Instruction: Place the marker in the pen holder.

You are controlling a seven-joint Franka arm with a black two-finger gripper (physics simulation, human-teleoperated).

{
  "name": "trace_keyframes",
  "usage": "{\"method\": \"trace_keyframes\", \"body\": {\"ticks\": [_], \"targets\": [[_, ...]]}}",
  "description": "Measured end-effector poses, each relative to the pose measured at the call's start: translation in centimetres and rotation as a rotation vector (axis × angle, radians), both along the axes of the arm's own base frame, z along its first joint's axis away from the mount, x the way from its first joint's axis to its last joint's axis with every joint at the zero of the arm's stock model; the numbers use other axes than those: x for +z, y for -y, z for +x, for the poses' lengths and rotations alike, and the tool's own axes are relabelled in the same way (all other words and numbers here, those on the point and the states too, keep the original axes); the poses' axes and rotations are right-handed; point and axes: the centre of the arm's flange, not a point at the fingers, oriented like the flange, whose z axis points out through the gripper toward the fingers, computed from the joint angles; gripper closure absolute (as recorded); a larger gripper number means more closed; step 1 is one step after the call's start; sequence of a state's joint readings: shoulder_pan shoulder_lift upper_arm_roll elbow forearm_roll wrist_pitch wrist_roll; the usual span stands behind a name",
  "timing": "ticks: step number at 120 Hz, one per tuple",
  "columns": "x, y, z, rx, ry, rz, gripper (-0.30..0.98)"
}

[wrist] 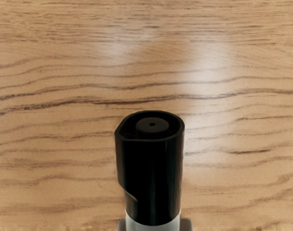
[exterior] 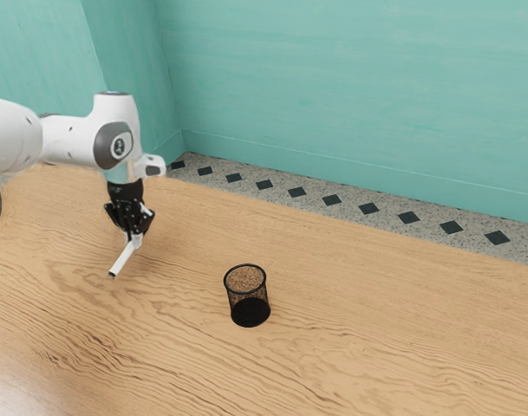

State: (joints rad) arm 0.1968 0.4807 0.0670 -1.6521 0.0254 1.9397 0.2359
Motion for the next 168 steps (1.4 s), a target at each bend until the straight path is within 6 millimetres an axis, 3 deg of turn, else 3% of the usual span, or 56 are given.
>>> {"method": "trace_keyframes", "body": {"ticks": [17, 28, 46, 56, 77, 87, 109, 129, 168], "targets": [[6.5, 5.9, -2.9, -0.141, 0.162, 0.072, 0.79], [8.8, 8.9, -4.6, -0.212, 0.302, 0.113, 0.79], [12.7, 14.6, -4.8, -0.289, 0.582, 0.124, 0.79], [13.7, 18.1, -4.6, -0.286, 0.721, 0.073, 0.79], [11.6, 24.0, -5.2, -0.195, 0.844, -0.091, 0.79], [10.5, 24.2, -5.7, -0.138, 0.857, -0.123, 0.79], [9.1, 21.2, -6.0, -0.021, 0.874, -0.129, 0.79], [8.4, 23.5, -6.6, -0.02, 0.873, -0.163, 0.79], [7.1, 25.0, -6.6, -0.028, 0.857, -0.183, 0.79]]}}
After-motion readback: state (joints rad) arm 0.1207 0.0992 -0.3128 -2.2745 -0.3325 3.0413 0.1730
